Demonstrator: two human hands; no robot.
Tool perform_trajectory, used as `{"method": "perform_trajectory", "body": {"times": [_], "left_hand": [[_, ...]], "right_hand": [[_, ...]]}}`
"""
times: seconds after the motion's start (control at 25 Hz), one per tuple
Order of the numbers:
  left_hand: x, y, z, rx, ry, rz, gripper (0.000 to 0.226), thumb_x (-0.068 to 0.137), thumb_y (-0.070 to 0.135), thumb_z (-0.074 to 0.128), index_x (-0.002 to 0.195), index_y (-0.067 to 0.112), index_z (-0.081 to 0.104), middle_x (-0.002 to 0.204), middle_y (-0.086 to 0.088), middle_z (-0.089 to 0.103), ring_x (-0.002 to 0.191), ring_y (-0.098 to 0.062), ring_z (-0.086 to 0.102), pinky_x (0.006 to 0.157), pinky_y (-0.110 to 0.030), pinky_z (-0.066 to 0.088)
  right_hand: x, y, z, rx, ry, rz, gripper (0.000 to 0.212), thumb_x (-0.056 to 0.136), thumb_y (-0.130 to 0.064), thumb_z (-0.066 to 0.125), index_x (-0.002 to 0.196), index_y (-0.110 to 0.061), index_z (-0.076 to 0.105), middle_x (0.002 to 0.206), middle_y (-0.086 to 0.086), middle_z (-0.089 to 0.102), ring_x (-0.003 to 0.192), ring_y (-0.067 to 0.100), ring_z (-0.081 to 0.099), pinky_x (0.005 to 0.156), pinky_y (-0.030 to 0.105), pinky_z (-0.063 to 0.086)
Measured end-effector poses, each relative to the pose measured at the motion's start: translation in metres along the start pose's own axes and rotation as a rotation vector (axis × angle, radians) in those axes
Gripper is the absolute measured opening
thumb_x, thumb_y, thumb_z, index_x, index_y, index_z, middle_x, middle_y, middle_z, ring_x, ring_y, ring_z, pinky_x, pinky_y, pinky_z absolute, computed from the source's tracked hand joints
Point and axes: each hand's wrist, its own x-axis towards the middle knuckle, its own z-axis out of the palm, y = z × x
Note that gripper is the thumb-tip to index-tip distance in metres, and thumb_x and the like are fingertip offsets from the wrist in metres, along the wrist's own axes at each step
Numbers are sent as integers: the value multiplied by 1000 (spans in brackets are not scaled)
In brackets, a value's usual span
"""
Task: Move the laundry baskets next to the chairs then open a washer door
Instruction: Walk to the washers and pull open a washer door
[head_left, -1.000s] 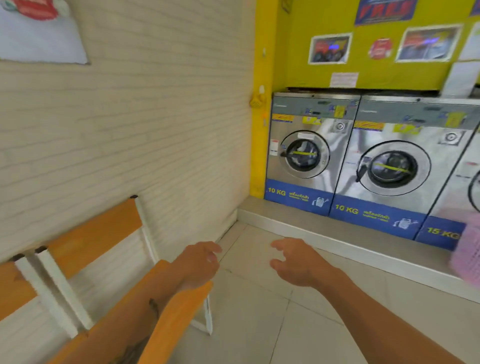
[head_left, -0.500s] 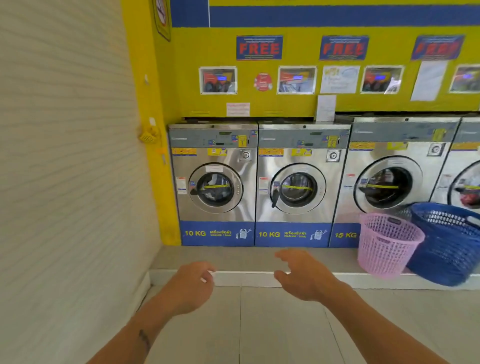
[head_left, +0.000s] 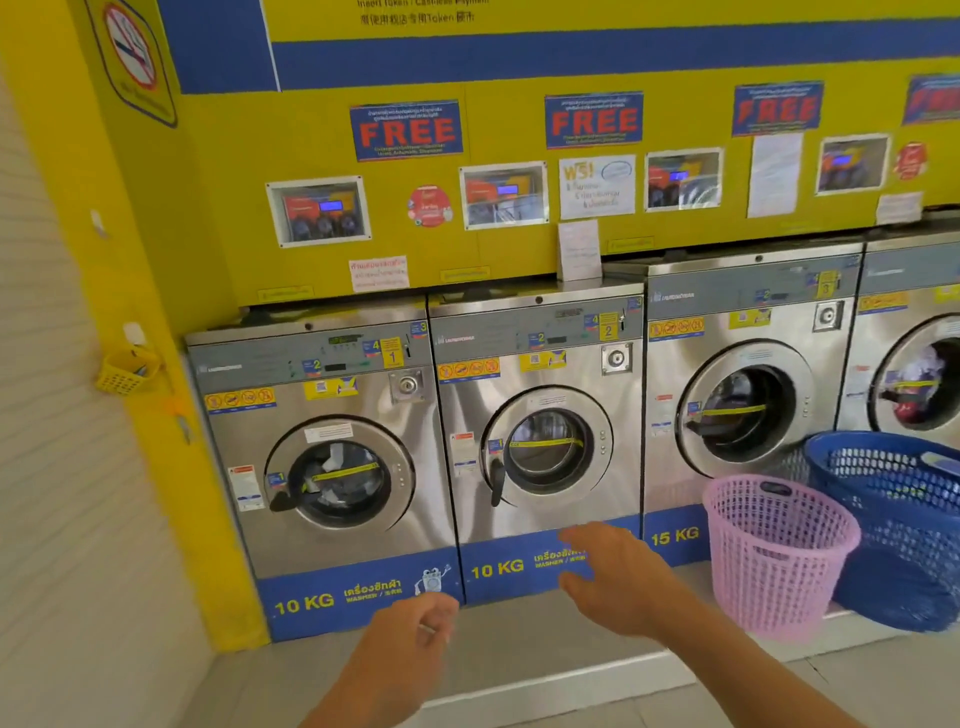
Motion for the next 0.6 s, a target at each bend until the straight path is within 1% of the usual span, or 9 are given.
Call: {"method": "perform_trajectory", "body": {"times": [0.08,0.16,0.28,0.32,0.4,0.44,0.52,0.56,0.6], "left_hand": [[59,5,11,-23,-7,-12,31,91,15,56,94,46,58,96,11,68,82,-3,66,76,-11,49],[110,5,21,-68,8,-12,32,91,14,57,91,45,57,94,12,68,84,-1,67,76,-9,48],[189,-4,36,-123,32,-15,36,91,7,54,90,43,55,93,11,67,86,15,60,74,-5,45],[218,-10,41,-144,49,-15,39,90,5,53,92,44,55,94,7,68,88,15,59,74,-5,46],[280,-23,51,-215,95,-7,43,89,2,53,98,45,55,100,2,68,89,0,64,73,-6,47],[311,-28,56,-247,112,-4,45,88,2,54,99,46,55,102,3,68,88,-3,65,72,-7,47],[377,-36,66,-252,139,33,47,86,6,56,97,52,54,103,10,67,92,4,63,74,-9,48],[405,-37,70,-231,141,68,46,85,10,57,97,54,53,103,14,66,93,6,62,78,-11,49],[431,-36,72,-205,150,114,42,85,15,58,98,55,53,104,17,65,94,4,62,84,-15,50]], "right_hand": [[59,19,-11,-5,-5,-27,56,90,-42,53,143,-29,41,147,-7,43,132,15,43,108,33,37],[112,32,-18,-3,-9,-33,55,89,-42,54,142,-30,42,145,-8,44,130,15,44,106,33,38],[188,51,-16,-25,-23,-25,54,90,-42,54,141,-31,41,145,-8,45,129,15,45,106,32,39],[214,58,-14,-45,-21,-32,53,90,-41,53,141,-30,41,145,-8,45,128,16,46,106,32,38],[265,68,-9,-86,-12,-43,54,92,-40,52,143,-29,40,147,-7,43,130,16,45,107,32,37],[289,74,-6,-104,-11,-42,55,92,-40,51,144,-28,38,149,-7,41,133,16,42,108,32,36],[343,86,-1,-125,-19,-28,56,94,-39,50,147,-27,35,152,-8,37,137,16,37,111,32,32],[365,91,0,-136,-32,-14,57,94,-38,50,147,-27,34,153,-8,35,139,17,35,112,32,31],[387,96,1,-143,-41,2,57,94,-38,50,147,-27,34,153,-7,33,139,17,35,112,32,31]]}}
